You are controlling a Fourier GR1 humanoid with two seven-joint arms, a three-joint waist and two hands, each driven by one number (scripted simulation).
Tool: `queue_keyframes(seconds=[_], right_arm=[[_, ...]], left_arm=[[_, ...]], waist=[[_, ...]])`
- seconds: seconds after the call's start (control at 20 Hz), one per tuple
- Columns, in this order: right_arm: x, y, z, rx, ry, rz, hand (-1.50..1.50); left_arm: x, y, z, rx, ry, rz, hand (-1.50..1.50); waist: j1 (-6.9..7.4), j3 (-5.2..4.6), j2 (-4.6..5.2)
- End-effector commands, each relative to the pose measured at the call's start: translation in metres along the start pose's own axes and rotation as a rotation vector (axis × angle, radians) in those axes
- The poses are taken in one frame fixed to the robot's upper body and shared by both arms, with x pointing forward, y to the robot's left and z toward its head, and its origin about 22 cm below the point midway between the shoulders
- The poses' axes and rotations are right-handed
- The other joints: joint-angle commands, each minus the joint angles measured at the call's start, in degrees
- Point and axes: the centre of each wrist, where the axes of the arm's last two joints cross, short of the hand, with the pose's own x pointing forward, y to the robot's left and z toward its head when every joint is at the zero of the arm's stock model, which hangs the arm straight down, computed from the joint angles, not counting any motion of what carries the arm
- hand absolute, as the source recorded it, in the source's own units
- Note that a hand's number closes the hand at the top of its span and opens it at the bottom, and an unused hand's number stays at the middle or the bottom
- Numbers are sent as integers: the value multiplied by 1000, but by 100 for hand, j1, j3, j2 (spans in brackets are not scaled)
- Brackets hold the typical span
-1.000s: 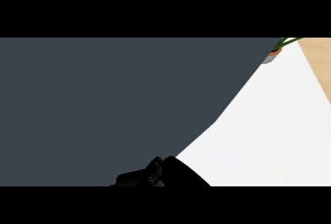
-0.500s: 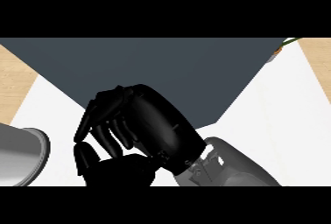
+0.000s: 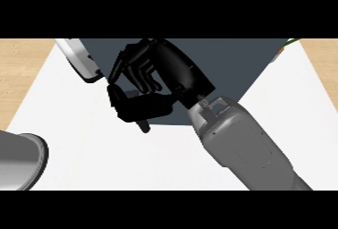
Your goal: Pick up the wine, place it into the cabinet and close the cabinet
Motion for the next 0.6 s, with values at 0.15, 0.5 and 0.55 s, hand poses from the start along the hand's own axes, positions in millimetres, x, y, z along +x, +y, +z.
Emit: queue_keyframes(seconds=[0.15,0.5,0.55], right_arm=[[-22,-42,-22,-64,37,35,150],[-40,-82,-19,-142,29,86,150],[-51,-76,-17,-142,46,75,150]], left_arm=[[-10,-10,-18,-9,32,22,-150],[-25,-32,-22,-4,17,31,-150],[-30,-25,-25,-1,15,23,-150]], waist=[[-52,25,63],[-4,28,121],[-36,22,135]])
